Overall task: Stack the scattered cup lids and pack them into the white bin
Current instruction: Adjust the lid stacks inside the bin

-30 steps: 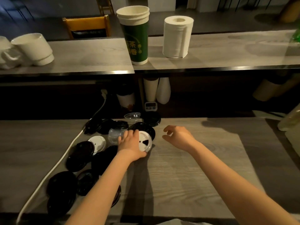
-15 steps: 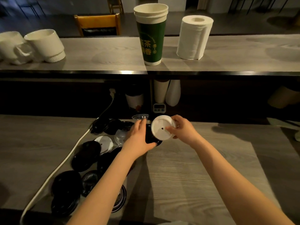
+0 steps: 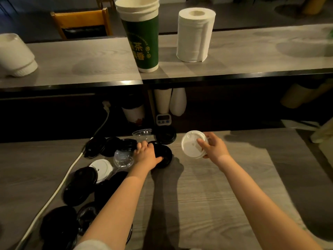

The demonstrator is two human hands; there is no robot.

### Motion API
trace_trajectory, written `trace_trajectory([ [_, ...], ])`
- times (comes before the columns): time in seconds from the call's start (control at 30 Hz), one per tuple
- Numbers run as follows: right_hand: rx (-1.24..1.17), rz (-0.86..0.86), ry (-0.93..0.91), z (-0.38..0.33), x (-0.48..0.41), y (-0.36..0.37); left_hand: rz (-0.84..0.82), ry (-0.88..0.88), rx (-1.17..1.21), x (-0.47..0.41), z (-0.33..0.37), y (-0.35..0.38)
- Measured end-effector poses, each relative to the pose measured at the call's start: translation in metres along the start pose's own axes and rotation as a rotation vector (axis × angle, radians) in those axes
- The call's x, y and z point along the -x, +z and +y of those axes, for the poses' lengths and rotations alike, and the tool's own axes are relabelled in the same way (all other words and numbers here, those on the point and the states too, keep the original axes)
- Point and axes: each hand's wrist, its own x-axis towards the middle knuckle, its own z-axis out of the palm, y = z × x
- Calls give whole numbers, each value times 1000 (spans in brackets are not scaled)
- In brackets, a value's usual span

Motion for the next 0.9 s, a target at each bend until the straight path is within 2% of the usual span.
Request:
trace_trajectory([
  [0.1, -22, -4, -13, 3, 1, -2, 16, 79, 8, 4, 2, 6],
  [0.17, -35, -2, -18, 5, 2, -2, -34, 115, 68, 11, 4, 10],
  [0.27, -38, -1, -16, 6, 3, -1, -116, 102, 247, 18, 6, 15],
  [0.33, -43, -7, -11, 6, 5, -1, -109, 76, 315, 22, 7, 12],
  [0.63, -119, 18, -76, -5, 22, -24, 130, 128, 401, 50, 23, -37],
  [0.9, -165, 196, -154, -9, 41, -107, 302, 308, 429, 79, 106, -79],
])
